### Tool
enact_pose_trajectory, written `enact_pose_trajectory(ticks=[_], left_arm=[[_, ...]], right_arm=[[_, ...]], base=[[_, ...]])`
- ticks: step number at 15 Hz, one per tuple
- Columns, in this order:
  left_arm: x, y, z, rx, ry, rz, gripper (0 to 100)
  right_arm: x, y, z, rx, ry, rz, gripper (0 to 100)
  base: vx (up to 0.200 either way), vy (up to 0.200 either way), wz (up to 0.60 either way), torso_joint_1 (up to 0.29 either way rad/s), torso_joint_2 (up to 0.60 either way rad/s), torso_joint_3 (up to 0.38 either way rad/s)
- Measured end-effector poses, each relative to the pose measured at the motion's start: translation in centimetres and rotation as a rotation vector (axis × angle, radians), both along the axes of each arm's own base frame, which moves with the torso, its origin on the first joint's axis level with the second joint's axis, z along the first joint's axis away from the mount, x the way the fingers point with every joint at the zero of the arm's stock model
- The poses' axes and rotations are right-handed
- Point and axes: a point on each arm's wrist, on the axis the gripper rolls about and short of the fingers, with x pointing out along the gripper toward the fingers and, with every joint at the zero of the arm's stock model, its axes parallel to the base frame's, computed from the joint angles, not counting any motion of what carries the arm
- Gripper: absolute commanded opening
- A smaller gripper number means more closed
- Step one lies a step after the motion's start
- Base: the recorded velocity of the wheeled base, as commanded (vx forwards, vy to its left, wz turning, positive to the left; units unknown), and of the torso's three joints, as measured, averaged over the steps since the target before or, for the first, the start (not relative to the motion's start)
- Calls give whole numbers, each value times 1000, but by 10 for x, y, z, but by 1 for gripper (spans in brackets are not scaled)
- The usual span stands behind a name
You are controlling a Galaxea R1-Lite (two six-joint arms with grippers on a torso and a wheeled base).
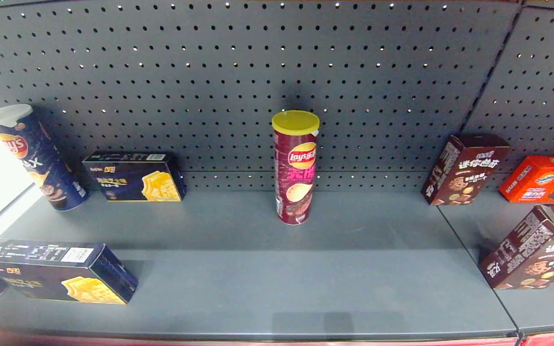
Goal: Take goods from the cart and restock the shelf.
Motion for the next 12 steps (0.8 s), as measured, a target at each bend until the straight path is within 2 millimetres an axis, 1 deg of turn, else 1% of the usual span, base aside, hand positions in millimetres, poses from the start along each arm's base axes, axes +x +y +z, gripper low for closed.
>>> enact_pose_trajectory(ticks=[6, 12], left_arm=[[0, 0, 0, 0, 0, 0, 100], [0, 0, 0, -10, 1, 2, 100]], right_arm=[[0, 0, 0, 1, 0, 0, 100], [0, 0, 0, 2, 0, 1, 100]], base=[[0, 0, 0, 0, 0, 0], [0, 0, 600, 4, 6, 4]])
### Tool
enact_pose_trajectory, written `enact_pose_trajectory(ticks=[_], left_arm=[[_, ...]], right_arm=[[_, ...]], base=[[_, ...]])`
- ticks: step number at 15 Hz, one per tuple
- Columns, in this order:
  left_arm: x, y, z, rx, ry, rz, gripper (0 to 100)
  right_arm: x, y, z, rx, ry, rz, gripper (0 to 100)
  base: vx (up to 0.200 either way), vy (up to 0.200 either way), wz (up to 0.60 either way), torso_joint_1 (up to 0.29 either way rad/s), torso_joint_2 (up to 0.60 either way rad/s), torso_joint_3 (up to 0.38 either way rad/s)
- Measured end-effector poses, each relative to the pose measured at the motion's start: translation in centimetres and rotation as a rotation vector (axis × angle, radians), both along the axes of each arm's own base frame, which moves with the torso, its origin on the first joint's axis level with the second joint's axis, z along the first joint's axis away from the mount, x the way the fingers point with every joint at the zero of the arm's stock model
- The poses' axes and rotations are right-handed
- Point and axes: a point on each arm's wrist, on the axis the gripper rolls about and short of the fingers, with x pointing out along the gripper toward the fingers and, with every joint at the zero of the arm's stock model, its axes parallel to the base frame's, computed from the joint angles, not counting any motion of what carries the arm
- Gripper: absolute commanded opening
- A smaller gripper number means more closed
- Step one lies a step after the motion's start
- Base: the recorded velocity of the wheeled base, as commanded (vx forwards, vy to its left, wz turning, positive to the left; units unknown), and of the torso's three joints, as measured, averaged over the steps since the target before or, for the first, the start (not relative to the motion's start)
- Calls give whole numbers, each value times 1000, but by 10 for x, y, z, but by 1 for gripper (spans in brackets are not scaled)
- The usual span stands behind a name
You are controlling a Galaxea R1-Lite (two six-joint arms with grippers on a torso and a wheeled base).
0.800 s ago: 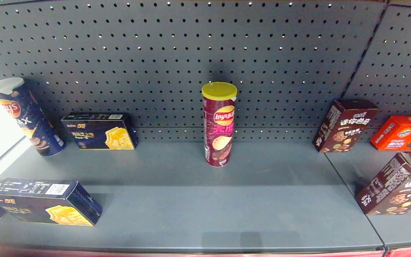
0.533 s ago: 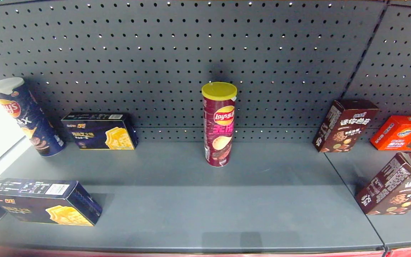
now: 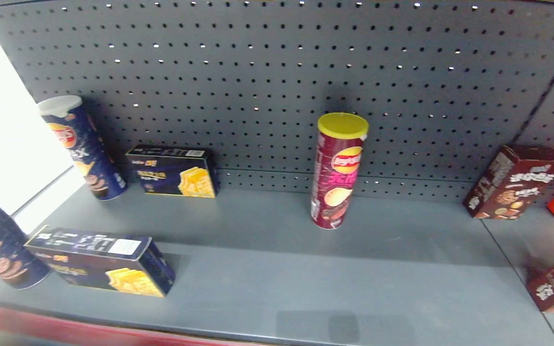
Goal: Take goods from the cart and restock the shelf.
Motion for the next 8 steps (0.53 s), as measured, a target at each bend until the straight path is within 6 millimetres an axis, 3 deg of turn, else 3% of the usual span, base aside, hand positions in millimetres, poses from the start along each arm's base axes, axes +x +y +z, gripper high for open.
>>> enact_pose_trajectory(ticks=[8], left_arm=[[0, 0, 0, 0, 0, 1, 100]], right_arm=[[0, 0, 0, 0, 0, 0, 100]], base=[[0, 0, 600, 3, 2, 2]])
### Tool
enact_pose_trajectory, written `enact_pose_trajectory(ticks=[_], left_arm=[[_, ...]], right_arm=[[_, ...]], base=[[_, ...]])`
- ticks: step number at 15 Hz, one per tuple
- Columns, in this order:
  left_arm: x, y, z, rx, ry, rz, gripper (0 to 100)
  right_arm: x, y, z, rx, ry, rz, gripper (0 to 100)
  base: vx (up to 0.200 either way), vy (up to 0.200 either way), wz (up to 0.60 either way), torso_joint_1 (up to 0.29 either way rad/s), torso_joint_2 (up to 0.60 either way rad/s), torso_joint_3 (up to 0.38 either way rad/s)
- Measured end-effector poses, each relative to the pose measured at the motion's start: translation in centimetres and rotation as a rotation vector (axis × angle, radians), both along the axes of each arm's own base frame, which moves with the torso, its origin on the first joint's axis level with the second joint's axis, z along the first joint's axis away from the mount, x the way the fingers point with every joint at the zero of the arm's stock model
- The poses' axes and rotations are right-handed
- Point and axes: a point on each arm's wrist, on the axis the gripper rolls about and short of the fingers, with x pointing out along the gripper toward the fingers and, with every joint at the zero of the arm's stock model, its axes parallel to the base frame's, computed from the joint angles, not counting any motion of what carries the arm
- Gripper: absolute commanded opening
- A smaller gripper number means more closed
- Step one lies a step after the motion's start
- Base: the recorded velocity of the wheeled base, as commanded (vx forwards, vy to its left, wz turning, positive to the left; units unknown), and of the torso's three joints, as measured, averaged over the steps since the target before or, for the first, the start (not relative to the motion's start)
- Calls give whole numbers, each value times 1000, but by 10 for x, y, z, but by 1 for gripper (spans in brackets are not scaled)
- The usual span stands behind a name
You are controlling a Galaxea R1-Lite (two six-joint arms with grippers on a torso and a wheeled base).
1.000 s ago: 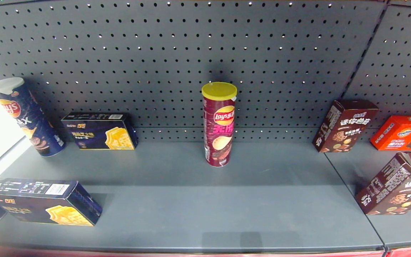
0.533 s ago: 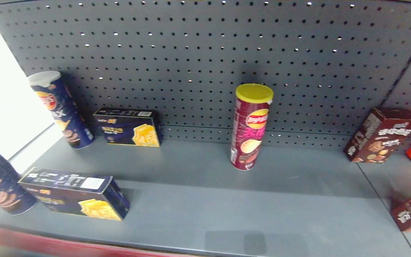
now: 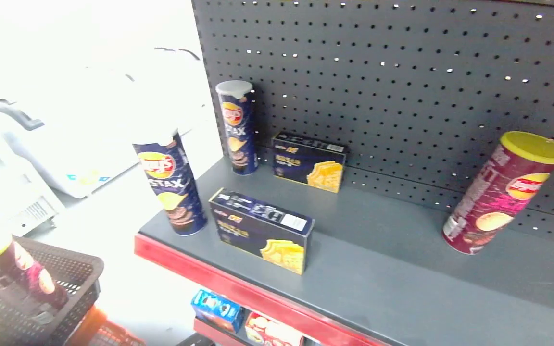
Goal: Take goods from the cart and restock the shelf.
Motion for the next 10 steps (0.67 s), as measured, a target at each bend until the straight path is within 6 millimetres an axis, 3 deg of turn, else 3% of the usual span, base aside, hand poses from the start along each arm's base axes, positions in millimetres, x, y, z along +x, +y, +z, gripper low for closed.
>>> enact_pose_trajectory(ticks=[7, 10], left_arm=[[0, 0, 0, 1, 0, 1, 100], [0, 0, 0, 1, 0, 0, 100]], right_arm=[[0, 0, 0, 0, 0, 0, 100], [0, 0, 0, 0, 0, 0, 100]], base=[[0, 0, 600, 2, 4, 1], [0, 0, 0, 0, 0, 0]])
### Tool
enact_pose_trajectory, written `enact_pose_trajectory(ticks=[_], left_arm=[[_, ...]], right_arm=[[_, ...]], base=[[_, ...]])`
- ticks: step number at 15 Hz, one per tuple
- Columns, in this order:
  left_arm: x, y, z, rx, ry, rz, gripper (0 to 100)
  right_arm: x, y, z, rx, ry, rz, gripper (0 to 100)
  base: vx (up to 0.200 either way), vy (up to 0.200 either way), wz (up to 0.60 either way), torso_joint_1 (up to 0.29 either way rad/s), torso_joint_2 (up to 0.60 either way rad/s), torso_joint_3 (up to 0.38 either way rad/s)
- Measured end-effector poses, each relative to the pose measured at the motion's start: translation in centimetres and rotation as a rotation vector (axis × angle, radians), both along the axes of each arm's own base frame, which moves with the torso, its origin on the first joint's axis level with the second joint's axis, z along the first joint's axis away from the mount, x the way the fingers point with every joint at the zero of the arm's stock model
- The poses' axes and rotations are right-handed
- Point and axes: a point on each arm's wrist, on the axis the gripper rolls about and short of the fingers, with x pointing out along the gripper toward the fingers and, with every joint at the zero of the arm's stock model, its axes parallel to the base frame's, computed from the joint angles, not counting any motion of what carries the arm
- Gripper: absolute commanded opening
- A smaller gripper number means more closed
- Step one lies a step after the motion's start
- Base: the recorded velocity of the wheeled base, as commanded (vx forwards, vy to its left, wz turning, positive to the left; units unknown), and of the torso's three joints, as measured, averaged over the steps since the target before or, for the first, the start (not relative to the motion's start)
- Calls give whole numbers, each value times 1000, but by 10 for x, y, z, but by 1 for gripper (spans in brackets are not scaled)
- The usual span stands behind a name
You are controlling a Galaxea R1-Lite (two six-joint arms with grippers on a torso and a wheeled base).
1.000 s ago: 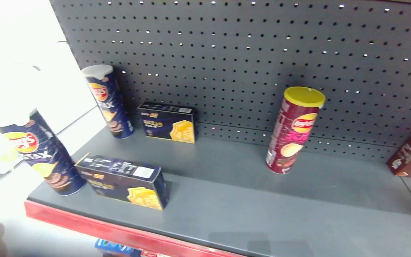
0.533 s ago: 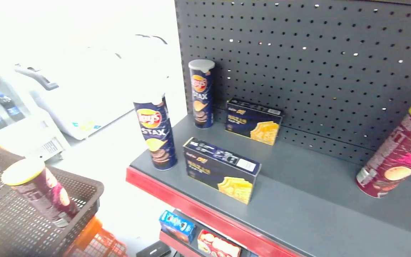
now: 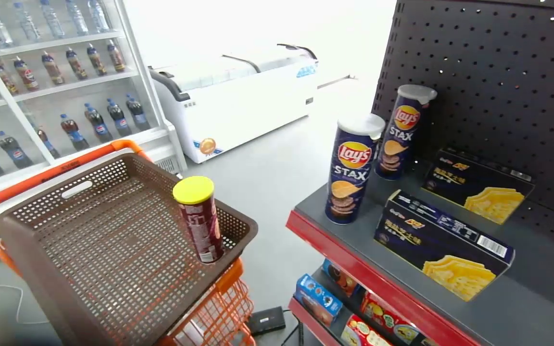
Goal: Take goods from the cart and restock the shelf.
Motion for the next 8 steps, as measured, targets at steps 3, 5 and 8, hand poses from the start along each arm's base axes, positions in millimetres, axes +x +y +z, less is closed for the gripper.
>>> enact_pose_trajectory(ticks=[3, 5, 8], left_arm=[[0, 0, 1, 3, -6, 0, 100], [-2, 0, 10, 6, -31, -11, 100], [-6, 0, 56, 11, -68, -56, 100]], right_arm=[[0, 0, 0, 0, 0, 0, 100], [0, 0, 0, 0, 0, -1, 100], [0, 0, 0, 0, 0, -1, 100]], base=[[0, 0, 0, 0, 0, 0], [0, 0, 0, 0, 0, 0], [0, 0, 0, 0, 0, 0]])
